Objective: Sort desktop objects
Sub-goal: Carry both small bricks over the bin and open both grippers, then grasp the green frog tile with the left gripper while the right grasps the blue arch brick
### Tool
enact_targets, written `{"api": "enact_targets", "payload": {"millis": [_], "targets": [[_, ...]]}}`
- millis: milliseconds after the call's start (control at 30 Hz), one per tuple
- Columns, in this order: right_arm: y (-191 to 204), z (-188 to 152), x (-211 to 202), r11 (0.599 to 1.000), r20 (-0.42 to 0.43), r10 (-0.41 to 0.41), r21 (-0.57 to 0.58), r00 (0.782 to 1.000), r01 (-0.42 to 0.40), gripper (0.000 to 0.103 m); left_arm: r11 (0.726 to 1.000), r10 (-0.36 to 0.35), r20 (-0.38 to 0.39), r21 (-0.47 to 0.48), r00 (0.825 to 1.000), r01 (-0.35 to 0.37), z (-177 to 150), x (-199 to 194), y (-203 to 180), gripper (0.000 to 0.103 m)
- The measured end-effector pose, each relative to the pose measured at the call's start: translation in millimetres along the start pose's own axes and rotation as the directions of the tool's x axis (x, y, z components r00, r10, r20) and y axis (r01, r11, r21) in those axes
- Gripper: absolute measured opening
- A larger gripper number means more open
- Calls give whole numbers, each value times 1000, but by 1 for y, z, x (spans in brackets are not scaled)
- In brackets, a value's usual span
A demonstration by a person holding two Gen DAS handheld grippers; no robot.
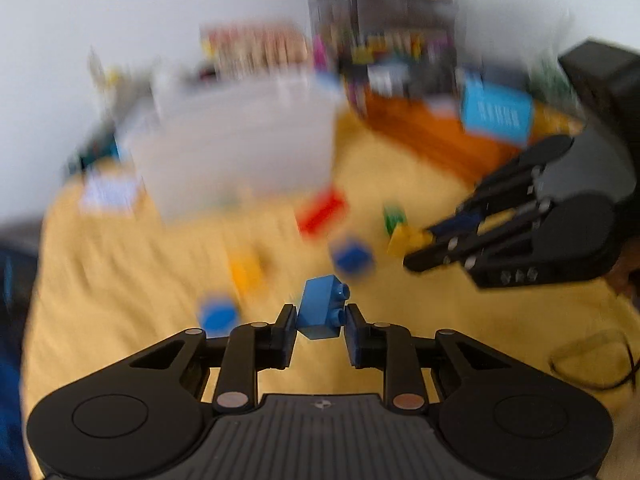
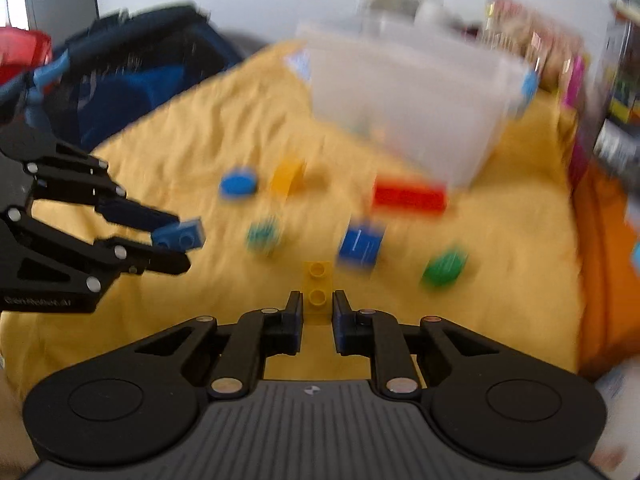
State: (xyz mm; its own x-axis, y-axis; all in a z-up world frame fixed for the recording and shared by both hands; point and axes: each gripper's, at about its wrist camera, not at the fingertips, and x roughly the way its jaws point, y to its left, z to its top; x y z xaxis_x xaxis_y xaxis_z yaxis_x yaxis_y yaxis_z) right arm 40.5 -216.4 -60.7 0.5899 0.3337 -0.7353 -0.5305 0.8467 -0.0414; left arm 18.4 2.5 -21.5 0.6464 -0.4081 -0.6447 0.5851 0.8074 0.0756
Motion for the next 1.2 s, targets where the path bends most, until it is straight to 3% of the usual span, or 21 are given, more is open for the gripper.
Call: {"api": "enact_targets", "payload": {"millis": [167, 300, 467, 533, 567, 600, 733, 900, 1067, 1200], "targets": [[-34, 62, -7, 996, 149, -92, 0, 985, 93, 17, 997, 68, 158, 14, 985, -71, 74, 11, 32, 29], [-68, 101, 6, 986, 205, -164, 70, 965, 152, 17, 995, 99, 215, 2, 972, -101, 122, 39, 51, 29], [-98, 144, 25, 967, 220, -252, 91, 942, 237, 18, 991, 119, 215, -92, 969, -101, 159, 82, 77, 29], [-106, 157, 40, 964, 184, -263, 87, 947, 251, 23, 987, 130, 155, -113, 979, -114, 166, 105, 87, 31], [-107, 160, 45, 963, 173, -268, 87, 948, 256, 31, 985, 132, 124, -131, 983, -116, 166, 112, 89, 33], [-108, 161, 49, 962, 173, -270, 86, 947, 258, 34, 982, 127, 113, -151, 985, -109, 165, 113, 91, 34], [-102, 149, 33, 967, 212, -250, 96, 945, 234, 36, 985, 118, 166, -147, 979, -93, 146, 90, 84, 56], [-93, 121, 20, 979, 215, -194, 102, 957, 175, 37, 986, 65, 155, -163, 986, -39, 94, 59, 68, 56], [-69, 63, 20, 990, 133, -137, 45, 981, 133, 45, 975, 57, 23, -215, 998, -51, 21, 48, 40, 56], [-55, 28, 40, 988, 13, -72, 137, 997, 69, 58, 959, 75, -89, -267, 993, -96, -24, 55, 11, 56]]}}
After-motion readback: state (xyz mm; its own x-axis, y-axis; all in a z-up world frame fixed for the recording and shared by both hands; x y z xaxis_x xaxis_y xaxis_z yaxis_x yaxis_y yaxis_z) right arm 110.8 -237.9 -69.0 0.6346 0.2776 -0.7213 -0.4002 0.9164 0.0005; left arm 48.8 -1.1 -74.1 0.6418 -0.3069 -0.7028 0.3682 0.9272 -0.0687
